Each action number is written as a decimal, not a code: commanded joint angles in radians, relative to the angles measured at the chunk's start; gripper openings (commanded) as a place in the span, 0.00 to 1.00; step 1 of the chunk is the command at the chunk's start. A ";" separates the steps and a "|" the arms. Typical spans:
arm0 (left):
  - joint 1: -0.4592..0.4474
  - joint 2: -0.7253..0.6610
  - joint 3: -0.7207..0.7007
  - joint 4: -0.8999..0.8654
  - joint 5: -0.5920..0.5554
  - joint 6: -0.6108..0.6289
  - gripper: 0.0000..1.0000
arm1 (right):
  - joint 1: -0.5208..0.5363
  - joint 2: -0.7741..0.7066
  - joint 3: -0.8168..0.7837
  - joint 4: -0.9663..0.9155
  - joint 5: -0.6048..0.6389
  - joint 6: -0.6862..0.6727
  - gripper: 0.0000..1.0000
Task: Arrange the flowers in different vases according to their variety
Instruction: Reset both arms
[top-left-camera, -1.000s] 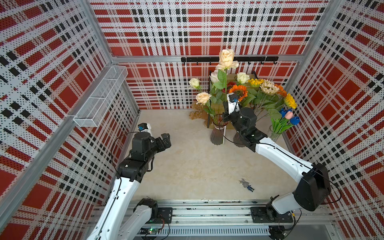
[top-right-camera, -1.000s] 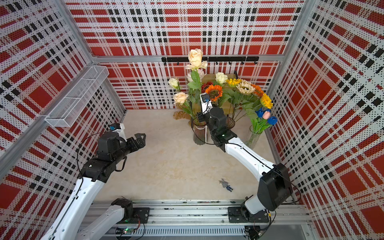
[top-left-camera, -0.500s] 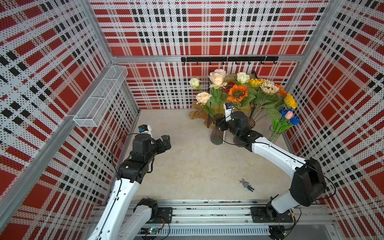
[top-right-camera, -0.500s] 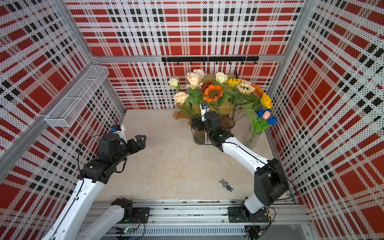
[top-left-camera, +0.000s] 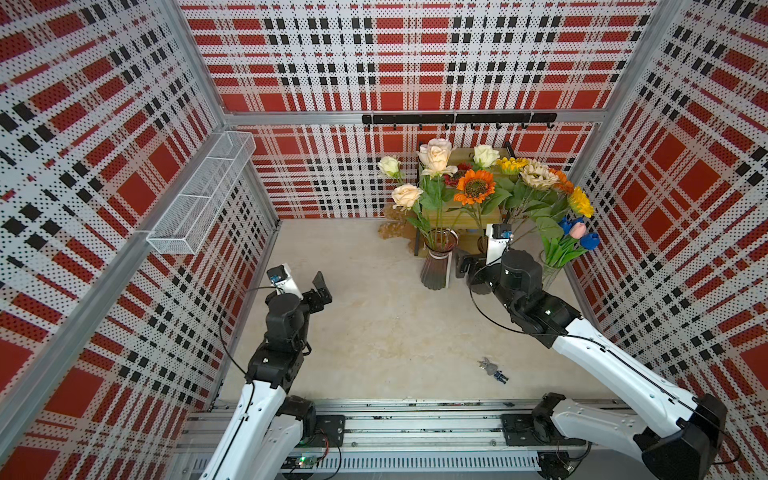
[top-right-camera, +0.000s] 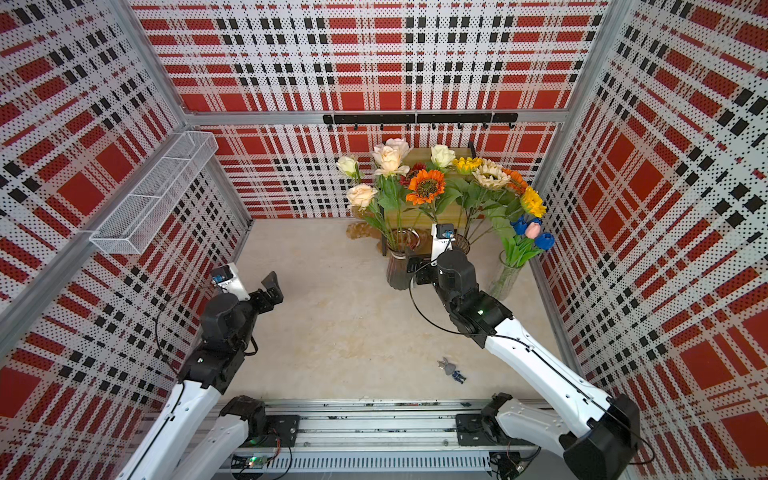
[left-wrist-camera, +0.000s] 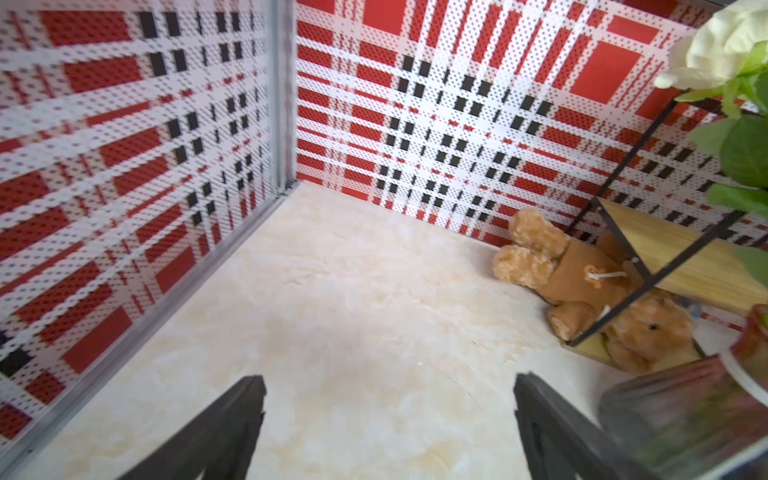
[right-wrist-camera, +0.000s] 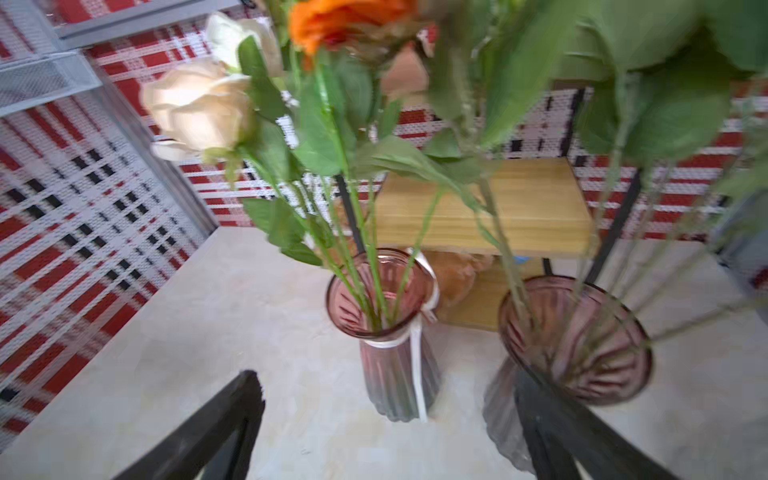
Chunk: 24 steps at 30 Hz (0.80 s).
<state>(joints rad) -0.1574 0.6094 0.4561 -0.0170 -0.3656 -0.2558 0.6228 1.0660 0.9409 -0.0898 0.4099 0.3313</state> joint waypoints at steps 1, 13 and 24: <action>0.012 -0.063 -0.245 0.496 -0.192 0.119 0.99 | -0.036 -0.052 -0.178 0.240 0.218 -0.045 1.00; 0.074 0.696 -0.452 1.519 -0.176 0.151 0.99 | -0.349 -0.053 -0.518 0.600 0.169 -0.121 1.00; 0.132 0.930 -0.267 1.391 -0.001 0.167 0.99 | -0.514 0.223 -0.697 1.078 0.019 -0.248 1.00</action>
<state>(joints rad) -0.0368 1.5494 0.1795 1.3685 -0.3950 -0.0921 0.1356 1.2030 0.2729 0.7891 0.4706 0.1204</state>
